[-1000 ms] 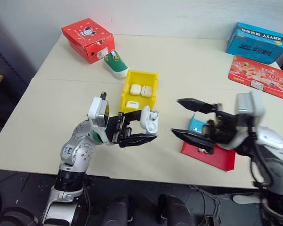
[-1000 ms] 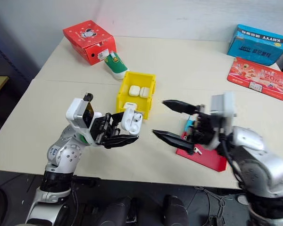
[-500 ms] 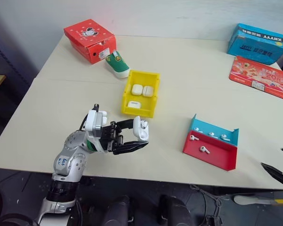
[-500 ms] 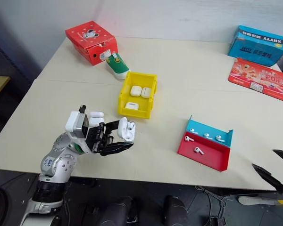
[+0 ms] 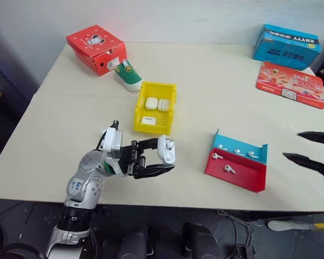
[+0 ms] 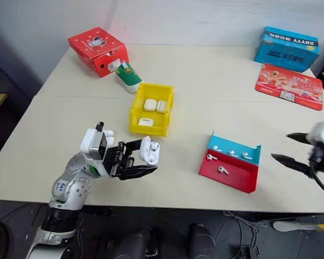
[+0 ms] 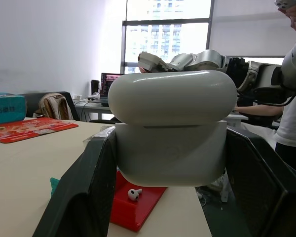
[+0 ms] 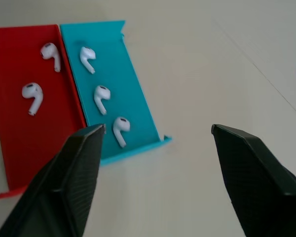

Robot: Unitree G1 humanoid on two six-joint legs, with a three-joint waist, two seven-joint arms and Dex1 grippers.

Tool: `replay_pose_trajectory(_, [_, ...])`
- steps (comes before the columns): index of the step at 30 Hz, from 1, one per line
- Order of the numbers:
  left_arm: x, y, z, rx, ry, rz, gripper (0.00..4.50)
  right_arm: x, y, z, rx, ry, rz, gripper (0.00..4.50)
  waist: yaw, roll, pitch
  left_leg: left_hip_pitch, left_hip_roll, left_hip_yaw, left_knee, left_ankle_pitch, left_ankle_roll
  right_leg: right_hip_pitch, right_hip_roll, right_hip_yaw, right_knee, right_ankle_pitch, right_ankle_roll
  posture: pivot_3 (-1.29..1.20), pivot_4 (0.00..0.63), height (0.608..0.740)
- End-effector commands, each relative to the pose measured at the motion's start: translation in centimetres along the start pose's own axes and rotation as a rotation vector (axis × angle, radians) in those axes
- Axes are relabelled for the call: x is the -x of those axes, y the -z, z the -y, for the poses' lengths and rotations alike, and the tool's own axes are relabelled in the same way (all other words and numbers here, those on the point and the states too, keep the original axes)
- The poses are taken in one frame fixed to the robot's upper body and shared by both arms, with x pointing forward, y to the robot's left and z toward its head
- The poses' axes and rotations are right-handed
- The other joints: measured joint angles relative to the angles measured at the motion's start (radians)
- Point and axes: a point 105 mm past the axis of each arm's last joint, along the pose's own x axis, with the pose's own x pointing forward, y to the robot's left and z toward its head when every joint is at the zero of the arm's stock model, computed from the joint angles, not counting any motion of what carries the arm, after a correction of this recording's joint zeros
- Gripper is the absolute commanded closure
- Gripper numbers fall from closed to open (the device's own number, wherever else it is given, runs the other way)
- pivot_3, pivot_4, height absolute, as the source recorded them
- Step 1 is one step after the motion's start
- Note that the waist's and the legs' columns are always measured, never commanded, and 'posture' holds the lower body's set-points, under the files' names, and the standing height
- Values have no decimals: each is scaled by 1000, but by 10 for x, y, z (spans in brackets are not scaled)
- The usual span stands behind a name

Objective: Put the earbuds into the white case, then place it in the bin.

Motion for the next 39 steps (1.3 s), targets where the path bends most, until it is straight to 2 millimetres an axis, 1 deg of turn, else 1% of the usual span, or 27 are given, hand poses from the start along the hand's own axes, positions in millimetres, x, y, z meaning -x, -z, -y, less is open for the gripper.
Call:
replay_pose_trajectory(1, [-5, -4, 1, -26, 26, 7, 1715, -17, 2, -4, 44, -102, -109, 2352, 8, 0, 0, 0, 0, 0, 1, 0, 0, 0, 0, 0, 0, 0, 0, 0, 150, 740])
replay_pose_trajectory(2, [-6, -4, 1, -26, 26, 8, 1715, -21, 4, -3, 50, -112, -141, 2352, 9, 0, 0, -1, 0, -1, 1, 0, 1, 0, 0, -1, -1, 0, 0, 0, 150, 740])
replay_pose_trajectory(6, [-6, -3, 2, -21, 26, 7, 1715, -42, 2, 2, 86, -172, -157, 2352, 4, 0, 0, -3, -1, 0, 3, -1, 2, 0, 0, -2, -3, 0, 0, 0, 150, 740])
replay_pose_trajectory(8, [-6, -4, 3, -22, 19, 6, 1715, -52, 8, 1, 88, -214, -211, 2352, 3, 0, 0, -3, -1, -1, 3, -1, 2, 0, 0, -3, -3, 0, 0, 0, 150, 740])
replay_pose_trajectory(12, [-4, -4, 3, -26, 8, 0, 1715, -61, 18, 2, 93, -252, -284, 2352, 5, 0, 0, -4, 0, -1, 4, -1, 1, 0, 0, -4, -2, 0, 0, 0, 150, 740])
replay_pose_trajectory(17, [-2, -5, 2, -39, -14, -6, 1715, -70, 25, 1, 106, -287, -319, 2352, 2, 0, 0, -6, 0, -1, 9, -1, 2, 0, 1, -4, -1, 0, 0, 0, 150, 740])
replay_pose_trajectory(26, [-1, -8, -1, -57, -19, -17, 1715, -73, 39, 7, 120, -316, -395, 2352, 1, 0, 0, -6, 0, -2, 12, -2, 1, 0, 0, -4, 1, 0, 0, 0, 150, 740])
replay_pose_trajectory(33, [-1, -8, -2, -68, -21, -18, 1715, -81, 42, 10, 146, -324, -402, 2352, -4, 0, 0, -6, 0, -2, 13, -2, 1, 0, 1, -4, 2, 0, 0, 0, 150, 740])
replay_pose_trajectory(39, [0, -9, -1, -70, -24, -20, 1715, -81, 46, 8, 142, -347, -425, 2352, -4, 0, 0, -6, 0, -2, 13, -2, 1, 0, 1, -4, 2, 0, 0, 0, 150, 740])
